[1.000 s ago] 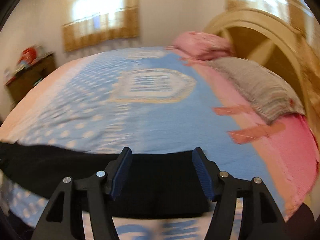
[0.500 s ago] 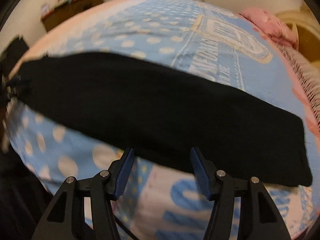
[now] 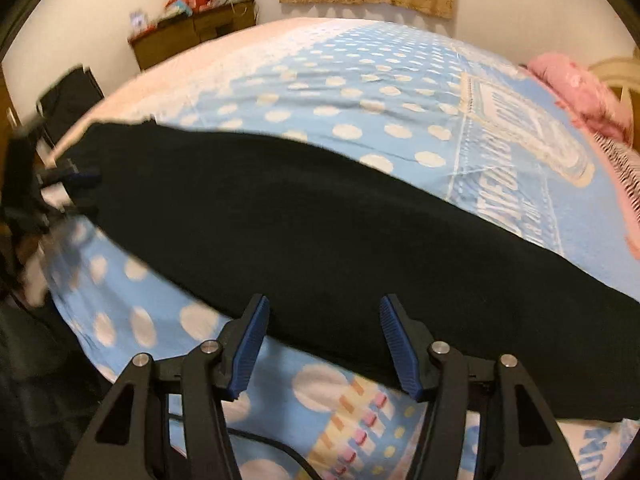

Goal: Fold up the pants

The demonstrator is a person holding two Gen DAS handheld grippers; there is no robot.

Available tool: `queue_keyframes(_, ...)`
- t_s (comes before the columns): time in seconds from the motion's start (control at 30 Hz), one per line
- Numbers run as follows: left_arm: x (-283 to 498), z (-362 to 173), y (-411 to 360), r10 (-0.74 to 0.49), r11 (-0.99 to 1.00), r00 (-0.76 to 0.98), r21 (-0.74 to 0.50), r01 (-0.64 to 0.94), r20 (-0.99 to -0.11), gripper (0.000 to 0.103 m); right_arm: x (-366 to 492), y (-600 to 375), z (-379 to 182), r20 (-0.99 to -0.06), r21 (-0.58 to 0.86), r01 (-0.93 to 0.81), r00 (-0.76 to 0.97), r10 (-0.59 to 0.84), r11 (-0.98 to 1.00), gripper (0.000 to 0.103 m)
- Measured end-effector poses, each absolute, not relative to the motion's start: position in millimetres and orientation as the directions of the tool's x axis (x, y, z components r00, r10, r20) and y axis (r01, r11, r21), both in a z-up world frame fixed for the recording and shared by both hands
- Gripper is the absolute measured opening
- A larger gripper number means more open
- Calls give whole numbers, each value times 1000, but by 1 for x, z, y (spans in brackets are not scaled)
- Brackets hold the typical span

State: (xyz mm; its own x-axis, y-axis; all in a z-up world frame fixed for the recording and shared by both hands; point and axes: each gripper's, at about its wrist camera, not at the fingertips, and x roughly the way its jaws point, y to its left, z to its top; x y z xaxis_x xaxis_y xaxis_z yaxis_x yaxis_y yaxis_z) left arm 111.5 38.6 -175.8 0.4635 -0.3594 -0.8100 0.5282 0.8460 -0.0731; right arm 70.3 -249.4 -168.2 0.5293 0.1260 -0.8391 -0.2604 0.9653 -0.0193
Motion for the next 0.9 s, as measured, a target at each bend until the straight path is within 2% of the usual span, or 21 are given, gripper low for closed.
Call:
queue_keyframes(0.07, 113, -171, 36, -374, 839, 465, -80, 538, -802, 79, 63, -252, -170, -838, -53, -251, 538, 93, 966, 44)
queue_keyframes(0.23, 119, -167, 21, -392, 821, 462, -76, 565, -795, 79, 47, -252, -169, -821, -199, -273, 571, -8, 941, 44)
queue_keyframes(0.4, 127, -173, 14, -392, 829, 442, -101, 551, -807, 79, 49, -240, -177, -797, -280, -299, 603, -47, 912, 43)
queue_keyframes(0.43, 128, -173, 14, -393, 832, 437, -110, 544, -809, 79, 51, -236, -181, -791, -304, -307, 609, -60, 902, 39)
queue_keyframes(0.47, 129, -173, 16, -395, 834, 435, -116, 540, -809, 79, 51, -233, -183, -781, -321, -310, 621, -65, 895, 26)
queue_keyframes(0.53, 130, -173, 18, -397, 839, 433, -129, 529, -809, 79, 53, -232, -180, -784, -279, -311, 620, -29, 909, 11)
queue_keyframes(0.57, 130, -173, 19, -399, 839, 432, -133, 527, -809, 79, 53, -233, -176, -781, -263, -304, 625, -17, 916, 7)
queue_keyframes(0.73, 129, -172, 22, -402, 840, 431, -138, 525, -808, 79, 47, -236, -160, -791, -211, -313, 611, 26, 926, 5)
queue_keyframes(0.9, 125, -173, 21, -408, 833, 423, -139, 536, -809, 79, 42, -233, -185, -813, -274, -338, 582, -29, 901, 5)
